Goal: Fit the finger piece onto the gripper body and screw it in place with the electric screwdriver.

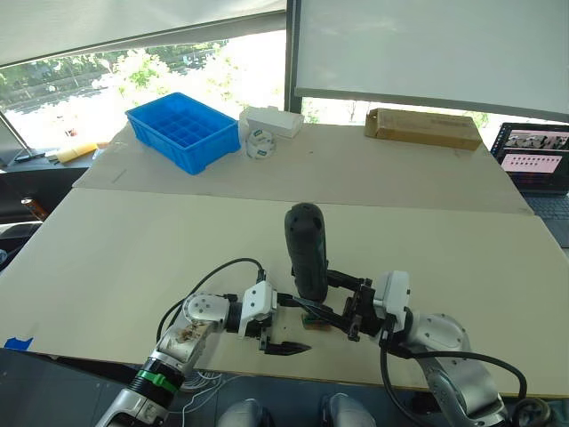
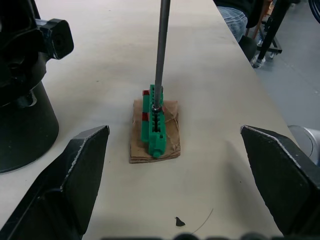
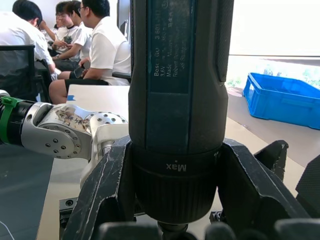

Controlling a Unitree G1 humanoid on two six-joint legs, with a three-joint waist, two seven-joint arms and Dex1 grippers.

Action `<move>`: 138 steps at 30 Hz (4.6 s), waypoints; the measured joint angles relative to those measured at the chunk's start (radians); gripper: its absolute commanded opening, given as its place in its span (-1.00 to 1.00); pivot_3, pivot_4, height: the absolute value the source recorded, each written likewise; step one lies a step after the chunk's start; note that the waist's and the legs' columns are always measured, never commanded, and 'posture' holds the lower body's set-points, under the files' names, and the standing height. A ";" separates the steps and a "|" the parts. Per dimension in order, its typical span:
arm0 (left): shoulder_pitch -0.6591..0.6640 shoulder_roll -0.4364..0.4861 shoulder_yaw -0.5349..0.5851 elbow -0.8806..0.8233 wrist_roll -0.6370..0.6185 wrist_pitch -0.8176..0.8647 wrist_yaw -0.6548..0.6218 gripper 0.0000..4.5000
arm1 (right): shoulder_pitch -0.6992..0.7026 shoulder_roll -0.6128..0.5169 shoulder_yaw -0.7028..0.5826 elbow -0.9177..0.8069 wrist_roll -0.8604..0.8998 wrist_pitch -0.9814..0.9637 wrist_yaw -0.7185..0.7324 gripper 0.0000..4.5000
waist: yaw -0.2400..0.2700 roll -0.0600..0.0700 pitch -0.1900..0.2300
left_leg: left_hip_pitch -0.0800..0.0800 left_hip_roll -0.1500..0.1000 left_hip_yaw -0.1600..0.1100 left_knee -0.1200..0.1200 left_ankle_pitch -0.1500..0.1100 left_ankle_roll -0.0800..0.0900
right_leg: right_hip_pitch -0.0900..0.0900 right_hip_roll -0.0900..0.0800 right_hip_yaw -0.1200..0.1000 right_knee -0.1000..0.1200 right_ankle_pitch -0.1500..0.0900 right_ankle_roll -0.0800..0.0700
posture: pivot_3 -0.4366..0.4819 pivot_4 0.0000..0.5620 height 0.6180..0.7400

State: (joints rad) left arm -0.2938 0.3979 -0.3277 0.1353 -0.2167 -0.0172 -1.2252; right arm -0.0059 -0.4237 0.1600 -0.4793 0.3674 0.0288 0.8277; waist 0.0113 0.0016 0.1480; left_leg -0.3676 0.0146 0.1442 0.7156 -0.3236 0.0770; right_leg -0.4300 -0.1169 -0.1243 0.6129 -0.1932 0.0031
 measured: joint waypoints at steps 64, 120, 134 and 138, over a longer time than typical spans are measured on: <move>-0.176 -0.051 0.196 0.353 0.001 -0.153 -0.024 0.97 | -0.063 -0.228 -0.330 -0.339 0.441 0.267 -0.196 -0.16 | 0.000 -0.004 0.002 | -0.005 -0.001 0.004 0.000 0.001 -0.001 | -0.006 0.004 0.000 0.000 0.001 0.000 | -0.05 -0.47 1.00; -0.373 -0.170 0.093 0.579 0.093 -0.201 -0.016 0.24 | -0.054 -0.280 -0.348 -0.357 0.479 0.268 -0.203 -0.16 | 0.011 -0.004 0.002 | -0.008 -0.001 0.002 0.009 -0.002 0.004 | -0.005 0.002 -0.001 0.000 0.003 0.003 | -0.05 -0.47 1.00; -0.214 -0.142 0.137 0.364 0.076 -0.149 0.068 0.98 | -0.054 -0.278 -0.347 -0.357 0.479 0.269 -0.205 -0.16 | -0.002 -0.004 0.002 | -0.008 0.000 0.002 0.009 -0.002 0.004 | -0.005 0.002 0.000 0.000 0.003 0.003 | -0.05 -0.47 1.00; -0.148 -0.144 0.135 0.251 0.078 -0.081 0.140 0.98 | -0.053 -0.278 -0.345 -0.357 0.479 0.269 -0.205 -0.16 | 0.000 -0.004 0.002 | -0.008 0.000 0.002 0.010 -0.002 0.005 | -0.005 0.001 0.000 0.000 0.003 0.003 | -0.05 -0.47 1.00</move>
State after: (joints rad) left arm -0.4418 0.2540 -0.1925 0.3863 -0.1385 -0.0981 -1.0857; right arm -0.0586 -0.7015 -0.1853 -0.8365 0.8463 0.2976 0.6223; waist 0.0114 -0.0025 0.1503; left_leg -0.3759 0.0148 0.1459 0.7253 -0.3257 0.0816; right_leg -0.4351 -0.1156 -0.1240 0.6129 -0.1900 0.0063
